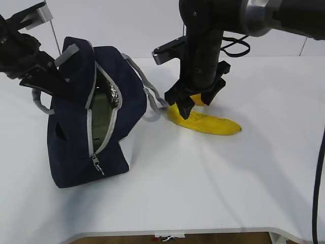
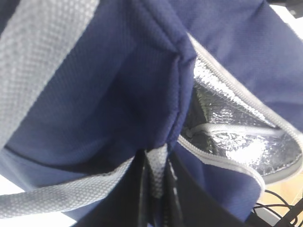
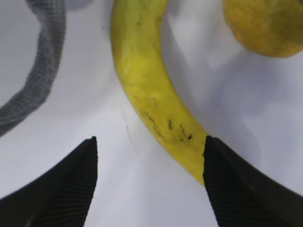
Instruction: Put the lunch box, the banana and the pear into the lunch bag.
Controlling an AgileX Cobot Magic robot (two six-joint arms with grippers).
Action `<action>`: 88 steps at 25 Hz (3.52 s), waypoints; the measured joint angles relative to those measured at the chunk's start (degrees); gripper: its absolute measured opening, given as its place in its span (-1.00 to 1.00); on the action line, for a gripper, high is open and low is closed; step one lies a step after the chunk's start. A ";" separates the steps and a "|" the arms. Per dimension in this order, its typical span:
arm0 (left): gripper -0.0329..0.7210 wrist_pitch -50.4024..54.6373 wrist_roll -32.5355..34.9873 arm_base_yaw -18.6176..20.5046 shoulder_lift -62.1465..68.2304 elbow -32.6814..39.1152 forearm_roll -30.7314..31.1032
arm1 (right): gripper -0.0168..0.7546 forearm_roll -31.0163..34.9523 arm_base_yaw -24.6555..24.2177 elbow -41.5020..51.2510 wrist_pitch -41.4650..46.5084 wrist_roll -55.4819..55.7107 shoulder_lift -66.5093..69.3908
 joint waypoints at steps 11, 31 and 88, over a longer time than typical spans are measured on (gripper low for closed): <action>-0.87 -0.09 0.00 0.00 0.00 0.00 0.48 | 0.48 3.87 -2.40 0.05 -0.27 -4.82 1.99; -0.87 -0.21 0.00 0.00 0.00 0.00 1.25 | 0.48 2.21 -2.40 -0.54 -5.62 -13.85 4.50; -0.87 1.38 -12.28 0.00 -0.84 0.00 1.43 | -0.21 28.40 -2.49 -11.75 0.41 -12.20 -7.44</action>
